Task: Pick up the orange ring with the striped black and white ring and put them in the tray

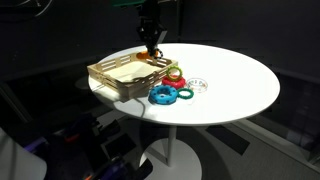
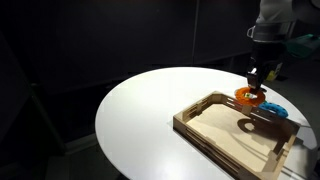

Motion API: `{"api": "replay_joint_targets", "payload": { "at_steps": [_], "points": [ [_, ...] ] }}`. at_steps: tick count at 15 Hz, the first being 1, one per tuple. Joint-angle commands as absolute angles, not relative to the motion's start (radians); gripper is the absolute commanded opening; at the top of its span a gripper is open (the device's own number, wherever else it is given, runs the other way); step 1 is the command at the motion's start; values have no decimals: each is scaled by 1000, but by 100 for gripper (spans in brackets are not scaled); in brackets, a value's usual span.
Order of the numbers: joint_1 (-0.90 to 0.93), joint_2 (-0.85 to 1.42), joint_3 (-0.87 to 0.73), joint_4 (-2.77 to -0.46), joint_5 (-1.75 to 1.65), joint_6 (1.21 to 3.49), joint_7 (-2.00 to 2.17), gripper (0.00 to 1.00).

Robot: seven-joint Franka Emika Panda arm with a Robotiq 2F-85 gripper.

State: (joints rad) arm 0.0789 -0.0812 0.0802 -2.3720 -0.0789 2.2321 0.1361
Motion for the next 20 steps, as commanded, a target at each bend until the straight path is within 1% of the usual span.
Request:
{"api": "replay_joint_targets", "payload": {
  "at_steps": [1, 11, 16, 17, 18, 19, 20],
  "points": [
    [108, -64, 109, -2367, -46, 2229, 131, 5],
    [152, 37, 147, -2393, -83, 2302, 189, 5],
    [160, 76, 143, -2389, -93, 2293, 199, 5],
    [161, 80, 143, -2388, -93, 2290, 199, 10],
    [162, 83, 142, -2387, -96, 2287, 201, 39],
    [162, 85, 141, -2386, -96, 2284, 199, 40],
    [162, 86, 140, -2386, -96, 2283, 198, 46]
  ]
}}
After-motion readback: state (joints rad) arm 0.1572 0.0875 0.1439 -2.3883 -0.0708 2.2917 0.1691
